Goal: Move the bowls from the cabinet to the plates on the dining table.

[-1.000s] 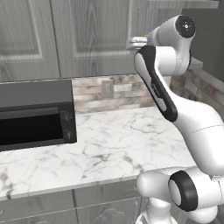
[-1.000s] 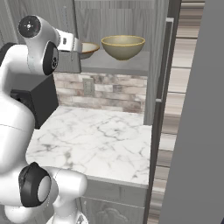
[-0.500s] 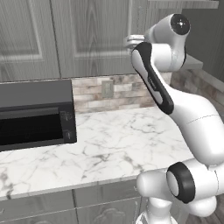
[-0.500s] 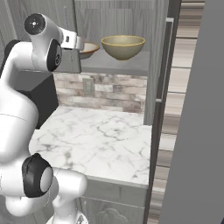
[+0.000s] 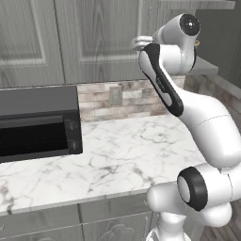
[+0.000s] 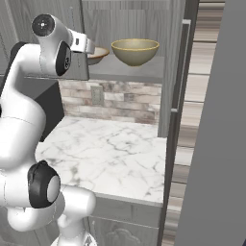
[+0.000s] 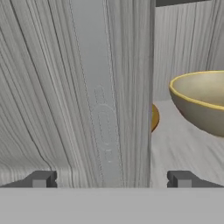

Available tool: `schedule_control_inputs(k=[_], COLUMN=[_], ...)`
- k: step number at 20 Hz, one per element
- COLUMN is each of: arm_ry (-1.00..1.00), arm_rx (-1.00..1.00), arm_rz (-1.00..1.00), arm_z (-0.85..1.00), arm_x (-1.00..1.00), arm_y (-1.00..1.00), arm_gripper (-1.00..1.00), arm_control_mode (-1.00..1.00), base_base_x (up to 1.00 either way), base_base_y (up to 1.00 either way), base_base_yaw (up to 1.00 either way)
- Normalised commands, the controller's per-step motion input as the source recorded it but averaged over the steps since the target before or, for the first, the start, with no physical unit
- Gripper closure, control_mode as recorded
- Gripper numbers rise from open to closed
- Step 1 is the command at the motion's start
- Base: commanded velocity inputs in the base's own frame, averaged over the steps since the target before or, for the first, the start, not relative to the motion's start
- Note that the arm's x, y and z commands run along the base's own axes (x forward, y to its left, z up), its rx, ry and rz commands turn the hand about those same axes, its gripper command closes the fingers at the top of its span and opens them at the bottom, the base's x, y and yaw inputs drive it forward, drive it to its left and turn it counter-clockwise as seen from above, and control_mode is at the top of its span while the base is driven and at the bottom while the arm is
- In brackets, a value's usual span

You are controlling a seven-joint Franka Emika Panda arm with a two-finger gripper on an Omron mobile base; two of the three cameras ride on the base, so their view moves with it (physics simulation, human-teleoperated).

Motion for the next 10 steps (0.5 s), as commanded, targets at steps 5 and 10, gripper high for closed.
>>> schedule_control_inputs(k=[5, 10], arm_ry=[0.00, 0.00], arm_rx=[0.00, 0.00], arm_rz=[0.00, 0.00], arm_z=[-0.03, -0.02], arm_x=[0.18, 0.18], arm_y=[0.00, 0.00], arm_gripper=[-1.00, -1.00], arm_control_mode=[-1.00, -1.00], base_base_x=[0.00, 0.00], base_base_y=[0.00, 0.00], base_base_yaw=[0.00, 0.00])
